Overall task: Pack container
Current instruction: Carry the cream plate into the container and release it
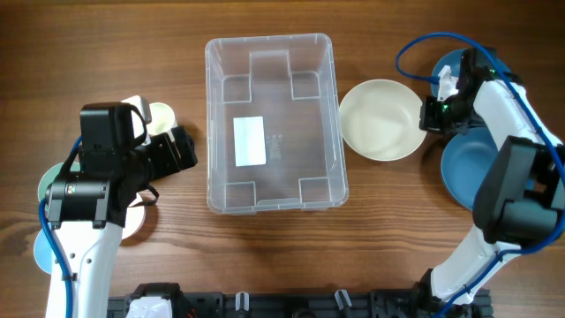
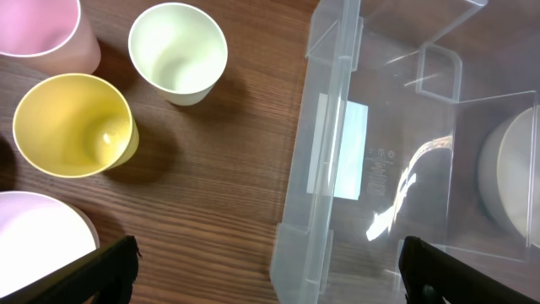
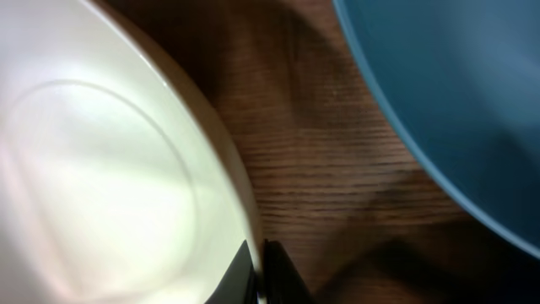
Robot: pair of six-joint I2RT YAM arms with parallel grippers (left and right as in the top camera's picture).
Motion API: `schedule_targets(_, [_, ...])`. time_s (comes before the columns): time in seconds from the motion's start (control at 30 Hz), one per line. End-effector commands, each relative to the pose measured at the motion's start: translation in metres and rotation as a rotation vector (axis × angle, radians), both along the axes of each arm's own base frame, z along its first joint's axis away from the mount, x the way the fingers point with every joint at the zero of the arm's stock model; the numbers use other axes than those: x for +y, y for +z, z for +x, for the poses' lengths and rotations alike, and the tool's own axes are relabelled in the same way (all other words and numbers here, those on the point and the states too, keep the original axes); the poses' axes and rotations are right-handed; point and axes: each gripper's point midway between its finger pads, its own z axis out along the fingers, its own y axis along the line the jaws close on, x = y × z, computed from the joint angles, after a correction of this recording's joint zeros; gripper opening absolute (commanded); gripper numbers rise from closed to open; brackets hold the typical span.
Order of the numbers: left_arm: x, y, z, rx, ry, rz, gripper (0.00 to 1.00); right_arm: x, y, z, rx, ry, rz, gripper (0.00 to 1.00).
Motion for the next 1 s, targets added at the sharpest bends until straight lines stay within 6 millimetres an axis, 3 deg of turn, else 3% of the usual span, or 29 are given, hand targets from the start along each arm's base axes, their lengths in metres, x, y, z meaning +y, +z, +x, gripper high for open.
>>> schedule_targets(0.0, [-0.002, 0.009, 0.005, -0.029, 0.0, -0.006, 1.0, 0.006, 0.084, 0.024, -0.217, -0.012, 0.009, 0.04])
schedule_targets(0.13, [-0.002, 0.009, 0.005, -0.029, 0.0, -0.006, 1.0, -0.003, 0.161, 0.022, -0.372, -0.113, -0.042, 0.04])
schedule_targets(0.17, [-0.002, 0.009, 0.005, -0.029, 0.0, -0.005, 1.0, -0.003, 0.188, 0.02, -0.438, -0.136, -0.04, 0.04])
schedule_targets(0.23, [-0.002, 0.009, 0.005, -0.029, 0.001, -0.005, 1.0, 0.01, 0.219, 0.017, -0.509, -0.102, -0.027, 0.04])
schedule_targets(0.33, [0.002, 0.009, 0.005, -0.029, 0.015, 0.012, 1.0, 0.068, 0.255, 0.011, -0.551, 0.092, -0.063, 0.04])
schedule_targets(0.47, [0.009, 0.01, -0.001, 0.004, 0.073, 0.012, 0.99, 0.155, 0.285, 0.016, -0.649, 0.289, -0.113, 0.04])
schedule_targets(0.53, [0.02, 0.02, -0.004, 0.027, 0.114, 0.03, 1.0, 0.195, 0.275, 0.024, -0.661, 0.367, -0.092, 0.04])
schedule_targets(0.57, [0.028, 0.03, -0.006, 0.048, 0.143, 0.03, 1.0, 0.219, 0.253, 0.034, -0.632, 0.412, -0.082, 0.04])
schedule_targets(0.63, [0.033, 0.036, -0.004, 0.059, 0.16, 0.03, 1.0, 0.237, 0.222, 0.049, -0.593, 0.441, -0.087, 0.04])
schedule_targets(0.67, [0.034, 0.037, -0.001, 0.057, 0.162, 0.03, 1.0, 0.245, 0.195, 0.063, -0.561, 0.446, -0.106, 0.04])
schedule_targets(0.77, [0.034, 0.033, 0.002, 0.067, 0.161, 0.03, 1.0, 0.257, 0.129, 0.085, -0.474, 0.462, -0.122, 0.04])
schedule_targets(0.83, [0.034, 0.033, 0.002, 0.066, 0.162, 0.03, 1.0, 0.259, 0.098, 0.088, -0.418, 0.471, -0.132, 0.04])
schedule_targets(0.9, [0.034, 0.034, 0.004, 0.058, 0.162, 0.03, 1.0, 0.26, 0.077, 0.09, -0.386, 0.48, -0.14, 0.04])
schedule_targets(0.97, [0.034, 0.035, 0.006, 0.05, 0.162, 0.03, 1.0, 0.262, 0.072, 0.096, -0.399, 0.485, -0.144, 0.04])
